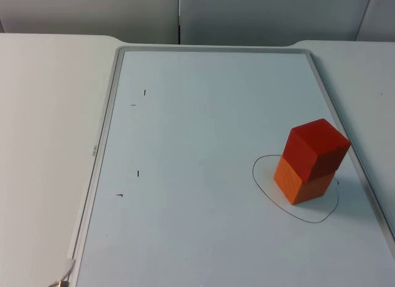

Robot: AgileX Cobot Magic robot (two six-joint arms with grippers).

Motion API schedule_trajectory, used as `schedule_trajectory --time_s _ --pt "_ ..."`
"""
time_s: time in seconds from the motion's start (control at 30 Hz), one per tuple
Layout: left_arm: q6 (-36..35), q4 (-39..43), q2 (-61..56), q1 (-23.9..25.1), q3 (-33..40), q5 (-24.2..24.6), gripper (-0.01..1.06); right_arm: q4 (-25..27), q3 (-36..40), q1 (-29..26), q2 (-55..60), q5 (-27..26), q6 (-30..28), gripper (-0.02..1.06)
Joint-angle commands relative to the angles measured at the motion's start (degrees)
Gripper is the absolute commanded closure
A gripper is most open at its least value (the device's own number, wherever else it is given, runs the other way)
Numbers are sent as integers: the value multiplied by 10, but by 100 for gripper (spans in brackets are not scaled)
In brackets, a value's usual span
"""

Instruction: Pick up one cube with the left hand and another cube with the right hand. First place the cube in the right hand at the target position, then stack the cube in the left hand on top.

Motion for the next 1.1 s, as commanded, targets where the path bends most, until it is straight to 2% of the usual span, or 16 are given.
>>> schedule_trajectory --time_s 0.0,0.07,0.1,0.2,0.23,0.27,0.47,0.6,0.67,0.7,0.83,0.87,0.97,1.0,1.07 --pt "0 -5 -3 -1 4 -8 0 3 2 -6 -2 -5 0 0" --pt "-1 -2 -3 -1 4 -8 0 5 2 -43 -2 -5 0 0" --pt "-1 -2 -3 -1 4 -8 0 5 2 -43 -2 -5 0 0" --pt "-1 -2 -3 -1 4 -8 0 5 2 -124 -2 -5 0 0" --pt "-1 -2 -3 -1 4 -8 0 5 2 -167 -2 -5 0 0" --pt "-1 -2 -3 -1 4 -8 0 5 2 -167 -2 -5 0 0" --pt "-1 -2 -3 -1 4 -8 0 5 2 -277 -2 -5 0 0" --pt "-1 -2 -3 10 4 -8 0 5 2 -307 -2 -5 0 0" --pt "-1 -2 -3 41 4 -8 0 5 2 -320 -2 -5 0 0" --pt "-1 -2 -3 41 4 -8 0 5 2 -320 -2 -5 0 0" --pt "-1 -2 -3 122 4 -8 0 5 2 -328 -2 -5 0 0" --pt "-1 -2 -3 122 4 -8 0 5 2 -328 -2 -5 0 0" --pt "-1 -2 -3 198 4 -8 0 5 2 -328 -2 -5 0 0" --pt "-1 -2 -3 198 4 -8 0 5 2 -328 -2 -5 0 0" --pt "-1 -2 -3 260 4 -8 0 5 2 -328 -2 -5 0 0"
